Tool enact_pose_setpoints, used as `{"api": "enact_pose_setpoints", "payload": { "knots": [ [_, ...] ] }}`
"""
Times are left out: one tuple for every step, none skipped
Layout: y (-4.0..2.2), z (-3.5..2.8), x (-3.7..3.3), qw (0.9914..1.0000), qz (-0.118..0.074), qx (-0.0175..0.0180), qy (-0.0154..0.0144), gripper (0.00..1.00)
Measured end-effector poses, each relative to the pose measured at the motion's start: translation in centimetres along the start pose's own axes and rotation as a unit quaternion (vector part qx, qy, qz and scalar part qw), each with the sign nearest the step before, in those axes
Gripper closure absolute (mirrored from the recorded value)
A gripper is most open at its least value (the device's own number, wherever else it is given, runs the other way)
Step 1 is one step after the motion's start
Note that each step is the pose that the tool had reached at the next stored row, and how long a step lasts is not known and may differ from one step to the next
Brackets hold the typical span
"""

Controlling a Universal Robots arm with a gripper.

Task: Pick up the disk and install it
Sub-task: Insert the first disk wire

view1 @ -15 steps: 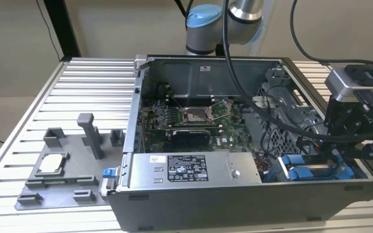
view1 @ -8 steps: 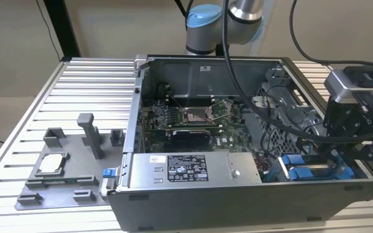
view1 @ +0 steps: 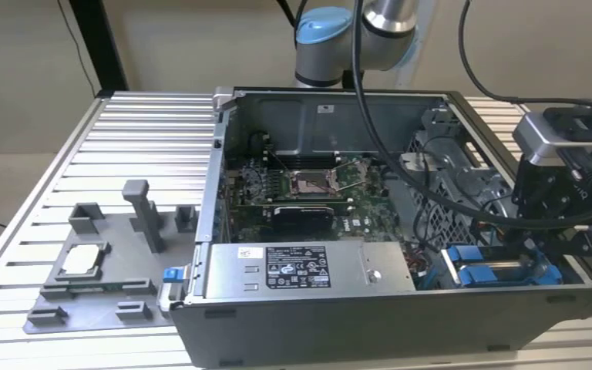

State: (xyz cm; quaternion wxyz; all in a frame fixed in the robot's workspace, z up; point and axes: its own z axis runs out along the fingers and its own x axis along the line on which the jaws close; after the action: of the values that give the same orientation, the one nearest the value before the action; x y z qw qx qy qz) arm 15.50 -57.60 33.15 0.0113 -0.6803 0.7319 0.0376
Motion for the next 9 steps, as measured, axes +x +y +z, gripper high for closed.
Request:
{"api": "enact_pose_setpoints", "payload": {
  "knots": [
    [0.0, 0.0, 0.0, 1.0, 0.0, 0.0, 0.0, 1.0],
    [0.0, 0.01, 0.0, 1.0, 0.0, 0.0, 0.0, 1.0],
    [0.0, 0.01, 0.0, 1.0, 0.0, 0.0, 0.0, 1.0],
    [0.0, 0.03, 0.0, 1.0, 0.0, -0.0001, -0.0003, 1.0],
    [0.0, 0.08, 0.01, 1.0, 0.0, -0.0001, -0.0007, 0.0],
    [0.0, 0.07, 0.01, 1.0, 0.0, 0.0, -0.0005, 0.0],
    [0.02, -0.04, 0.0, 1.0, 0.0, 0.0004, -0.0002, 0.0],
    [0.03, -0.28, -0.02, 1.0, 0.0, 0.0004, -0.0002, 0.0],
    [0.04, -0.73, -0.04, 1.0, 0.0, 0.0005, -0.0002, 0.0]
  ]
}}
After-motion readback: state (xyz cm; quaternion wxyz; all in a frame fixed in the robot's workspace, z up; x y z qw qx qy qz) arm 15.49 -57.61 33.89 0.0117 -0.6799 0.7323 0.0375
